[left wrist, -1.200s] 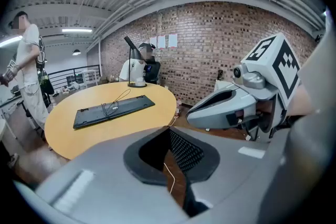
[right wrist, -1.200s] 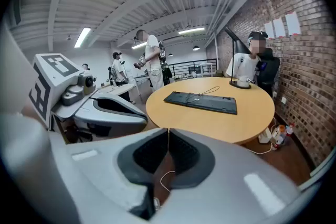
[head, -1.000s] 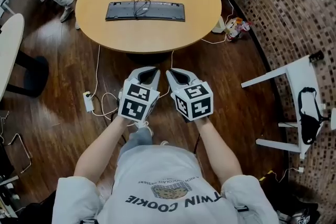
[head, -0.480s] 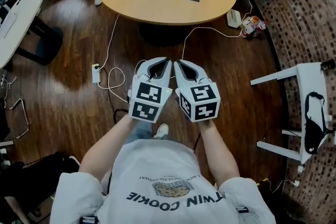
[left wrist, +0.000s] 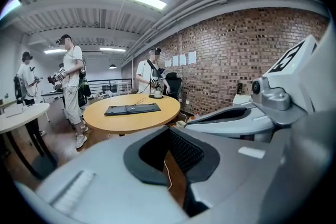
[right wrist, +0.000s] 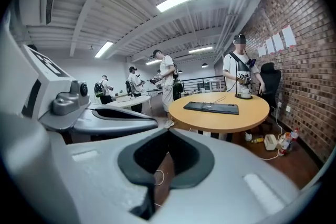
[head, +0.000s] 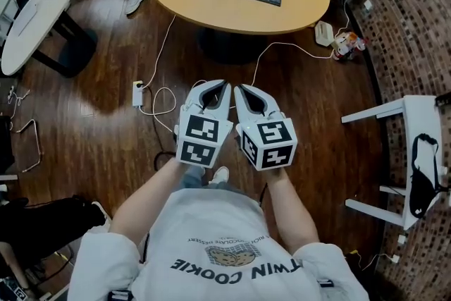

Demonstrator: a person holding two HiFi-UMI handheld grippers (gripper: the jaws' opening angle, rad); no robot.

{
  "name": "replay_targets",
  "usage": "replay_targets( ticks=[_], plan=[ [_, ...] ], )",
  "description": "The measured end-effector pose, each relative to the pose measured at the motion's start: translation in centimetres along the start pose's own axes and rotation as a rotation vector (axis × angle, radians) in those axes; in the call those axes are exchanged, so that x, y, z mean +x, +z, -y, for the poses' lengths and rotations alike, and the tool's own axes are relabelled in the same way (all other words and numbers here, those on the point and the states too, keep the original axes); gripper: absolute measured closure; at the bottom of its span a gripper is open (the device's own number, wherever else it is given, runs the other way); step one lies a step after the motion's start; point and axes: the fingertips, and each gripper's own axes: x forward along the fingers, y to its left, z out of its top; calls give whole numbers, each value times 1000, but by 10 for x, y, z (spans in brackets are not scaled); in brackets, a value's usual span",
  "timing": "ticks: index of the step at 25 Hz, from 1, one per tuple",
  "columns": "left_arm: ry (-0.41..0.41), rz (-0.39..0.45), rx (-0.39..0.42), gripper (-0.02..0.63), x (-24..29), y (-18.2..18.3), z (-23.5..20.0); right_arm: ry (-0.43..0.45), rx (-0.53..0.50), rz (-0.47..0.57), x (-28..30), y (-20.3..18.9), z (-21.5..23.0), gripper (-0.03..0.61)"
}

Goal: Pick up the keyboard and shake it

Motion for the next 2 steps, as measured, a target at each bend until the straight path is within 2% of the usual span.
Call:
replay_targets(
  ticks=[2],
  plan=[
    [0,2,-11,606,-8,-12,0,6,1,5,0,-7,-12,577]
  ],
)
